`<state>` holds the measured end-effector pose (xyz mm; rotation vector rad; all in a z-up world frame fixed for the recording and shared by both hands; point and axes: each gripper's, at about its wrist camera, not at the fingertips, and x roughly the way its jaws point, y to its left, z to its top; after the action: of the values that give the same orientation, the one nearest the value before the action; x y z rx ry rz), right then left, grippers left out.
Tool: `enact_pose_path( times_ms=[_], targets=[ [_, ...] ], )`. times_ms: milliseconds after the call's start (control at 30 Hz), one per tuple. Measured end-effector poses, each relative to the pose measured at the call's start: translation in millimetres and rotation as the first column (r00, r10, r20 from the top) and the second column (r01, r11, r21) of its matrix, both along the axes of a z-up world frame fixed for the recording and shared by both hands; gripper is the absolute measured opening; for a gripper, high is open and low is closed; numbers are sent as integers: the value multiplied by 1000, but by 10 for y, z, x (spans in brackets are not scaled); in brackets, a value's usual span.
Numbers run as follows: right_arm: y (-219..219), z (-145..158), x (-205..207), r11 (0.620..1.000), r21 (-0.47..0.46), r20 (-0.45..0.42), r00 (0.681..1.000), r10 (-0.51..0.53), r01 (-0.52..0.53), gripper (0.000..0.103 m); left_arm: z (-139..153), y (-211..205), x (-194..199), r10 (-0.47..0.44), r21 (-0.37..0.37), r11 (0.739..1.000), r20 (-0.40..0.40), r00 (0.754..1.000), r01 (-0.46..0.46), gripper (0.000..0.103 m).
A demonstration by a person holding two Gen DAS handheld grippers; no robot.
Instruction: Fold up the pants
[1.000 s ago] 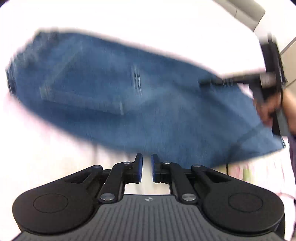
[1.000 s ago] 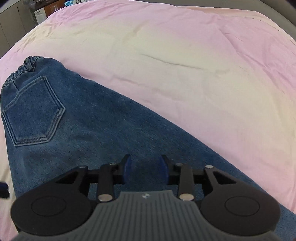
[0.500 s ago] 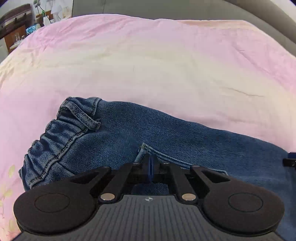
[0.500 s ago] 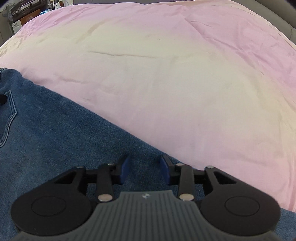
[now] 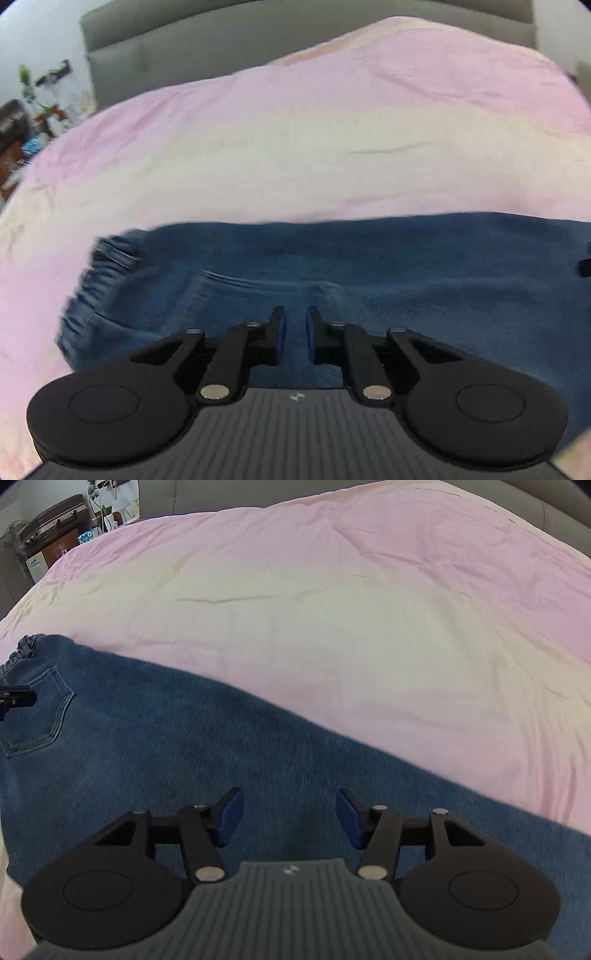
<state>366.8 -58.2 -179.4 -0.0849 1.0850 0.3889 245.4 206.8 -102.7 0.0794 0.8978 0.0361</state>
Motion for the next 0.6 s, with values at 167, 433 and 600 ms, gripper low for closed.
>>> enact_pose_path(
  times_ms=[167, 433, 600],
  targets=[
    [-410, -31, -653, 999, 6, -66, 997, -34, 35, 50, -65, -629, -481, -163, -80, 984, -56, 985, 158, 15],
    [-711, -230, -1335, 996, -71, -57, 996, -63, 59, 50, -489, -884, -772, -178, 2, 983, -191, 965, 182, 14],
    [-773, -239, -1419, 993, -46, -53, 993, -108, 105, 50, -496, -985, -845, -167, 49, 981, -277, 946, 187, 13]
  ],
)
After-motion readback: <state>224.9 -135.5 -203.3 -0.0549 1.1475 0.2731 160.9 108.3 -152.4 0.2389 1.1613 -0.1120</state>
